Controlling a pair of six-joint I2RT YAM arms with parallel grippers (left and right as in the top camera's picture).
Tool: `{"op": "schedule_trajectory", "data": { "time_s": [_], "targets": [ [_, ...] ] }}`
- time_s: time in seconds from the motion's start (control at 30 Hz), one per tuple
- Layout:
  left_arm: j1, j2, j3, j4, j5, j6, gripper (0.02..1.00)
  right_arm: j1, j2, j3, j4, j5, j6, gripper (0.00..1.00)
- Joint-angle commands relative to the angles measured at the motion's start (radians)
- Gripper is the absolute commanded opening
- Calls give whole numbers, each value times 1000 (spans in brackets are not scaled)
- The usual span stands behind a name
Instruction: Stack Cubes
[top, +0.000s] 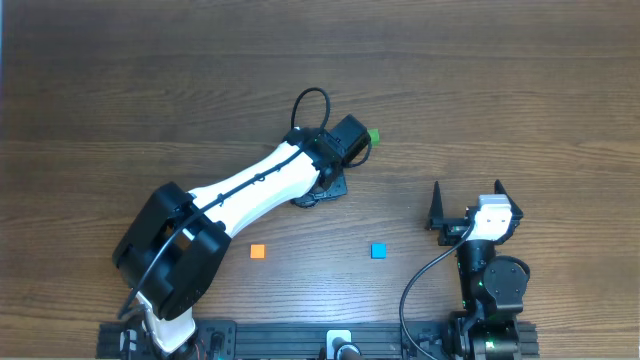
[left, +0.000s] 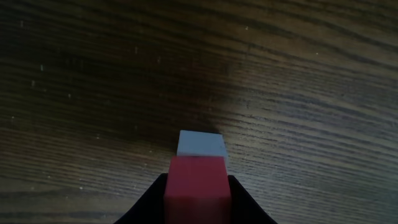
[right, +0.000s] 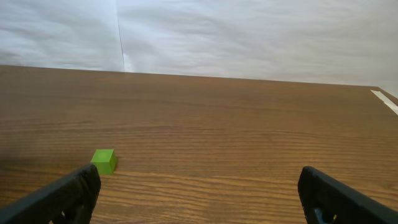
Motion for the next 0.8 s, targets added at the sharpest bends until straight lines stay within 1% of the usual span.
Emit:
{"op": "schedule_trajectory", "data": {
  "time_s": [0.03,0.8],
  "targets": [
    [11,13,-8,2,3,-14,110,-7,-8,-5,-4,-8,7,991],
    [11,13,-8,13,3,-14,128,-7,-8,-5,-4,-9,7,993]
  ]
}}
